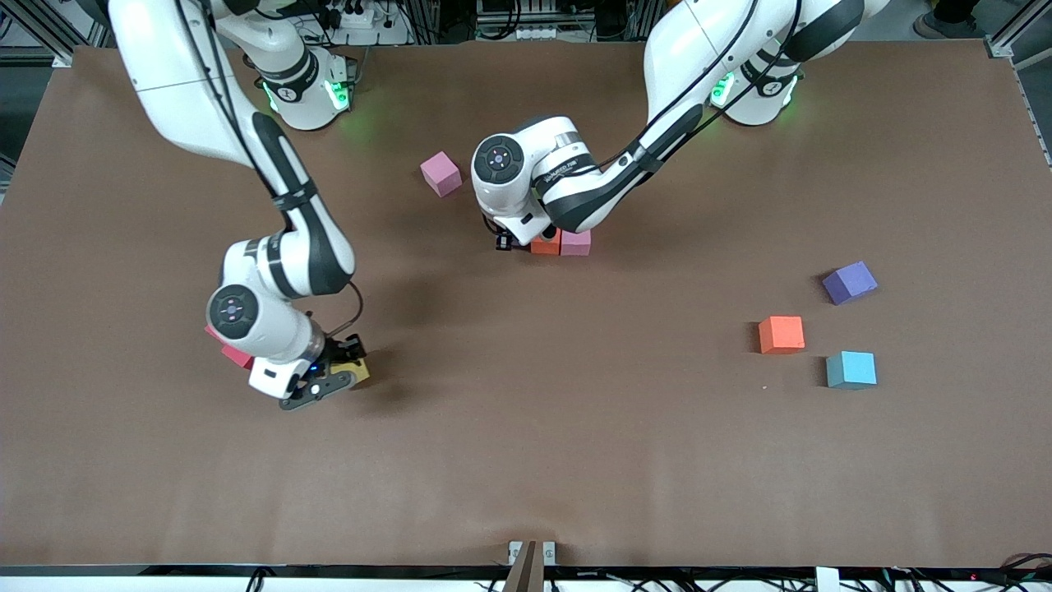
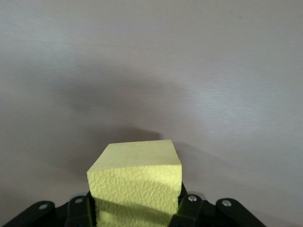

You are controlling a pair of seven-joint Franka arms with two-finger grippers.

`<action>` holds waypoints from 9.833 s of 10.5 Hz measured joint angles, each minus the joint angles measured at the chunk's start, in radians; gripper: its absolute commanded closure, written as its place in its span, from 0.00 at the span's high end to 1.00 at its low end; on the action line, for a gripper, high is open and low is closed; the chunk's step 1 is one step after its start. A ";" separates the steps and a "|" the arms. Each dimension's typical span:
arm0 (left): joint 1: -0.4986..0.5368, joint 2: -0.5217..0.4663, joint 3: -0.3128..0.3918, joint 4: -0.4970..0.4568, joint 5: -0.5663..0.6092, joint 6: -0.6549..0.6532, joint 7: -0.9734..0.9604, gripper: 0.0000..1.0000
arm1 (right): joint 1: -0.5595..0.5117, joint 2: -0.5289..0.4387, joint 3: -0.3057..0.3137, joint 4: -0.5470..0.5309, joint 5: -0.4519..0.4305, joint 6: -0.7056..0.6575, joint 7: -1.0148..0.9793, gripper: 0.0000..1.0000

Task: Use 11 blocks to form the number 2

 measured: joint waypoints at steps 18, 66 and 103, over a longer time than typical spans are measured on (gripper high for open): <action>0.001 0.006 0.014 -0.045 0.032 0.100 0.002 0.62 | 0.121 -0.004 -0.001 0.000 0.000 -0.002 0.272 0.32; 0.922 -0.174 -0.190 -0.028 0.096 -0.373 1.703 0.80 | 0.453 -0.014 0.040 0.008 0.000 -0.054 0.968 0.30; 1.186 -0.225 -0.229 -0.445 0.270 0.124 1.993 0.81 | 0.552 0.034 0.027 -0.022 -0.046 0.001 1.170 1.00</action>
